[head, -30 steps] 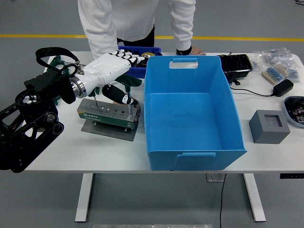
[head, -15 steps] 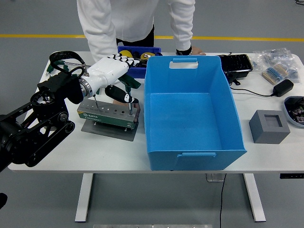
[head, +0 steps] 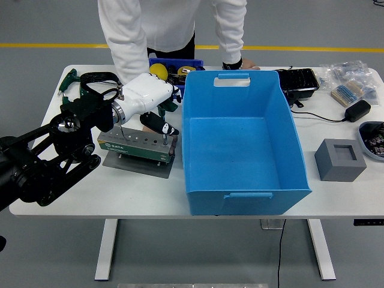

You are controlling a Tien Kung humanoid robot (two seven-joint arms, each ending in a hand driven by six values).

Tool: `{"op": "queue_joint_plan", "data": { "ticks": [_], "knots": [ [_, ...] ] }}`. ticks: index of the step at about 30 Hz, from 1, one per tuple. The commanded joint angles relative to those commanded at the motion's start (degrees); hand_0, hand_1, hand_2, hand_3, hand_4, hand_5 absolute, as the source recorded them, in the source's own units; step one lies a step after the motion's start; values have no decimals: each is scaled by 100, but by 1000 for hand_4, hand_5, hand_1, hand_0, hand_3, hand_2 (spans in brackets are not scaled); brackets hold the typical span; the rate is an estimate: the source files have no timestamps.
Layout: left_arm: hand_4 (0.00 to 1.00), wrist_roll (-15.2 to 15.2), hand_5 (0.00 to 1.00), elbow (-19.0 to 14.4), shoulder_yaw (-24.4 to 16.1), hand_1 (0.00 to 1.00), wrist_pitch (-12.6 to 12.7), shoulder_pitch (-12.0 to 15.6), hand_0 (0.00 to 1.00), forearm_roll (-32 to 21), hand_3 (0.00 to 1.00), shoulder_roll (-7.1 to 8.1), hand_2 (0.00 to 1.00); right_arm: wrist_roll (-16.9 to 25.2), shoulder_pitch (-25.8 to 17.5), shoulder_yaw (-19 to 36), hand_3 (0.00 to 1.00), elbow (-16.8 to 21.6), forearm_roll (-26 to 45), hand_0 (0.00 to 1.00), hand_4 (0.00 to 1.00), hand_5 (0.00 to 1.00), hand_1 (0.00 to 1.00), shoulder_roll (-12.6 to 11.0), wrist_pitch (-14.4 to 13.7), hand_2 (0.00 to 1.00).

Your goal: Lift tool from toolbox,place it in box,lift tool from toolbox,place it in box

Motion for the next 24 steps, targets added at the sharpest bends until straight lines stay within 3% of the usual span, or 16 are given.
{"op": "queue_joint_plan", "data": {
  "ticks": [10, 11, 16, 17, 22, 23, 24],
  "knots": [
    [998, 40, 583, 354, -60, 430, -16, -82, 555, -77, 545, -3, 425, 4, 2, -9, 562, 1, 11, 679, 794, 722, 640, -5, 4, 715],
    [998, 48, 598, 378, -62, 373, -22, -85, 507, -80, 501, -2, 364, 4, 0, -10, 562, 2, 12, 679, 794, 720, 640, -6, 4, 715],
    [998, 109, 598, 497, -42, 373, -35, -82, 507, -58, 501, -7, 364, -2, -10, -3, 562, 3, -2, 679, 794, 720, 640, -5, 6, 715],
    [998, 129, 631, 515, -28, 328, -32, -82, 494, -43, 446, -8, 324, -4, -12, 0, 563, 3, -4, 679, 795, 719, 640, -4, 4, 715],
    [998, 206, 631, 573, 83, 328, 48, -74, 494, -12, 446, -1, 324, -8, -23, 10, 563, 3, -9, 679, 795, 719, 640, 1, -1, 715],
    [998, 213, 638, 587, 96, 281, 66, -73, 449, -18, 386, -3, 275, -10, -25, 15, 563, 3, -15, 679, 795, 719, 640, 2, -2, 715],
    [998, 219, 638, 604, 107, 281, 94, -72, 449, -29, 386, -6, 275, -14, -27, 23, 563, 2, -28, 679, 795, 719, 640, 3, -3, 715]
  ]
}}
